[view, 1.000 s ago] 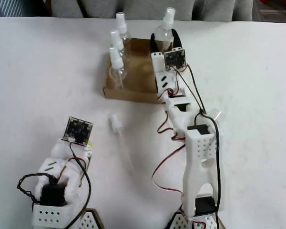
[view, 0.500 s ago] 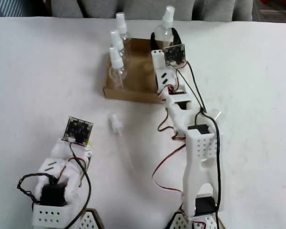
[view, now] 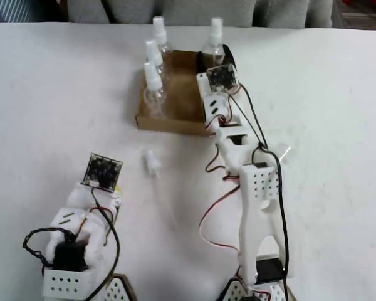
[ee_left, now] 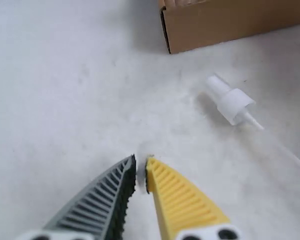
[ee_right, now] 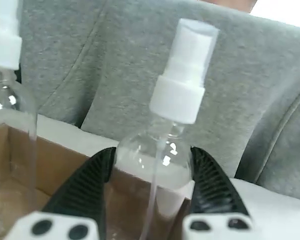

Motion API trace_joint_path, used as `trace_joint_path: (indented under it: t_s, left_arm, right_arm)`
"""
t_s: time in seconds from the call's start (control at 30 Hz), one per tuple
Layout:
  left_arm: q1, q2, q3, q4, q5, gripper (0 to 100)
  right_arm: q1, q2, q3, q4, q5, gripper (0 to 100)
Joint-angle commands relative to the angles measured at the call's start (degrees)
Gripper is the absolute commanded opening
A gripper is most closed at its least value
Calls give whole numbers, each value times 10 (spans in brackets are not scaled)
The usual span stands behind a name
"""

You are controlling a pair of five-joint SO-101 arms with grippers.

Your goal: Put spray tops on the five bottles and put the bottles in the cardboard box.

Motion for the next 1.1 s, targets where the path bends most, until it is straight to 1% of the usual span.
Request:
trace_joint_path:
  t_s: [0.0,0.87,1.07]
  left_arm:
    - [-1,-4,-1,-13,-7,57]
    - [-3,-3,-1,-13,-7,57]
    - [-3,-3,-1,-13,-7,57]
  right_arm:
    - [4,-6,-31,-1,4,16]
    - [2,-1,-27,2,4,24]
    - [-2,-7,-6,2,4,151]
